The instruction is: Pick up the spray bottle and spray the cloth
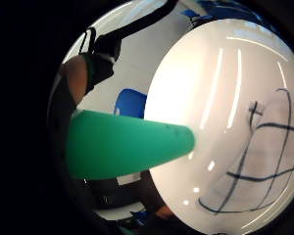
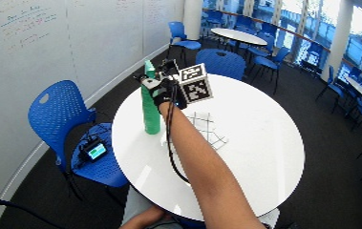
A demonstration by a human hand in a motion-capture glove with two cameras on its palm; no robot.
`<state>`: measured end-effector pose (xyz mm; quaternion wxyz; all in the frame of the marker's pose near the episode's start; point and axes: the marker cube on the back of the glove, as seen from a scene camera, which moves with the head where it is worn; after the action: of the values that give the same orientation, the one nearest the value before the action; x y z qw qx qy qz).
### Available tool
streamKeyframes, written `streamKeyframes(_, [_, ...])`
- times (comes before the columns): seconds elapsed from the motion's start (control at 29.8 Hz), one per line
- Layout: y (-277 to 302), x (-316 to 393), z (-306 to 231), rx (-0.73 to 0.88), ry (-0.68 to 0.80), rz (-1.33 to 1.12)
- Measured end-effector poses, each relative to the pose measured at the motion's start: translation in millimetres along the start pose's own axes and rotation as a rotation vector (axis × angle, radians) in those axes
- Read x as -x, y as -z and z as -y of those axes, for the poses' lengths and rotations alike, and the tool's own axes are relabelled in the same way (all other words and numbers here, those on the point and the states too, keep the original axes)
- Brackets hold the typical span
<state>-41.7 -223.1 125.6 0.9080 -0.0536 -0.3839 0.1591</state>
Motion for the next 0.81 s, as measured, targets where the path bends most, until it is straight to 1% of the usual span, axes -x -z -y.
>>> streamKeyframes(0.17, [-1.4,-4.3,-5.6,0.072,-0.016,-0.075])
streamKeyframes(0.47, [1.3,6.2,-27.4,0.127,0.063,-0.175])
streamKeyframes(0.6, [-4.3,5.4,-43.8,0.21,0.079,-0.22])
streamKeyframes(0.81, [-10.9,-2.3,-77.6,0.343,0.1,-0.225])
